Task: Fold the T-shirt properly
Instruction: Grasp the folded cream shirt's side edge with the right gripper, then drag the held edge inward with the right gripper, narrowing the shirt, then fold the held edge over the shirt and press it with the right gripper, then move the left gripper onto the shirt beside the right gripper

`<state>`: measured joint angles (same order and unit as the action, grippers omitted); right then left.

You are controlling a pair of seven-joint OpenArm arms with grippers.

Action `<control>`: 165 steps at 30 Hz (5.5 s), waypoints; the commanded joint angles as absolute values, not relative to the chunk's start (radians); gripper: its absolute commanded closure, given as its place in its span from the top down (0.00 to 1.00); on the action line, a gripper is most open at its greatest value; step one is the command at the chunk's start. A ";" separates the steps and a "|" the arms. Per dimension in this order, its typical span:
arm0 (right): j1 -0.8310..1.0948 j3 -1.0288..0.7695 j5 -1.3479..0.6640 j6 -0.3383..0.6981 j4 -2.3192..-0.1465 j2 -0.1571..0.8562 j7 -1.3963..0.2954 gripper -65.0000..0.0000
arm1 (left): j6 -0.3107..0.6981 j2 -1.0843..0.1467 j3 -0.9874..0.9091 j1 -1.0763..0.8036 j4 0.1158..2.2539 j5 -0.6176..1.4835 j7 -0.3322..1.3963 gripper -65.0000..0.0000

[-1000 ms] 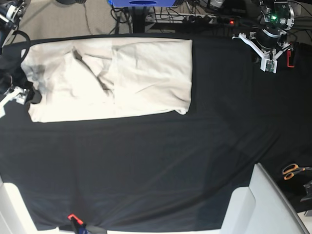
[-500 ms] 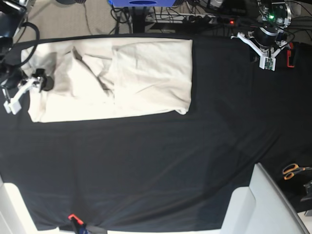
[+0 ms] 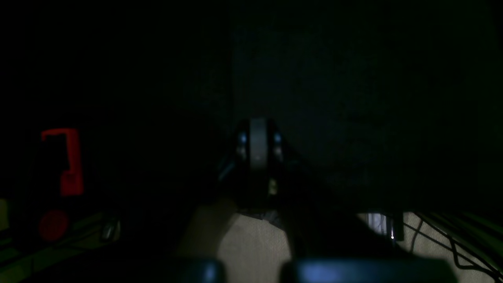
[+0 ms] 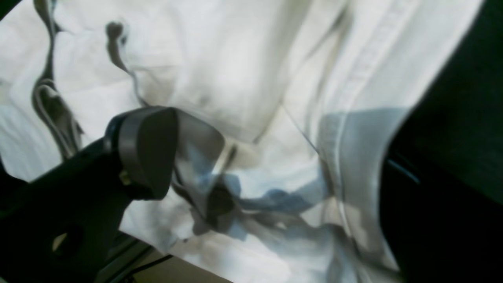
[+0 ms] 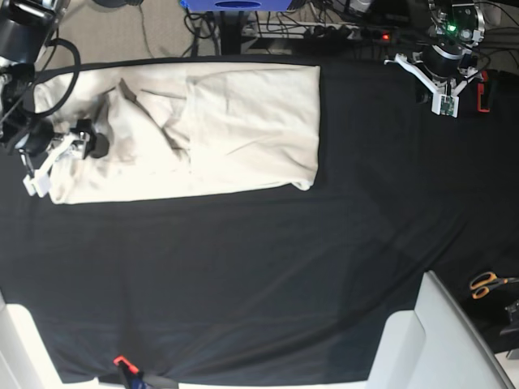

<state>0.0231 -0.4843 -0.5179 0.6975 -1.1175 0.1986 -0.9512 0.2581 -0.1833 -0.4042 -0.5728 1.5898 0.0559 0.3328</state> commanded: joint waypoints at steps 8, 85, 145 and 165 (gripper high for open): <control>0.041 -0.441 -0.489 0.698 -1.099 0.156 -1.043 0.31 | 0.251 -0.193 -0.387 -0.545 1.555 0.053 0.317 0.00; -0.002 0.662 -0.407 -0.530 -1.768 0.318 -1.056 0.00 | 0.251 -0.206 -0.387 -0.552 1.555 0.053 0.315 0.00; -0.013 1.063 0.539 -0.349 -1.561 -0.050 -1.067 0.39 | 0.251 -0.206 -0.387 -0.542 1.554 0.053 0.315 0.00; 0.189 0.863 0.341 -0.328 -1.822 0.151 -0.987 0.00 | 0.251 -0.206 -0.328 -0.542 1.557 0.053 0.315 0.00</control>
<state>0.1986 0.8627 0.3248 -0.3241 -1.8057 0.1596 -1.0126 0.2581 -0.1974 -0.3244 -0.5373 1.5398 0.0521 0.3321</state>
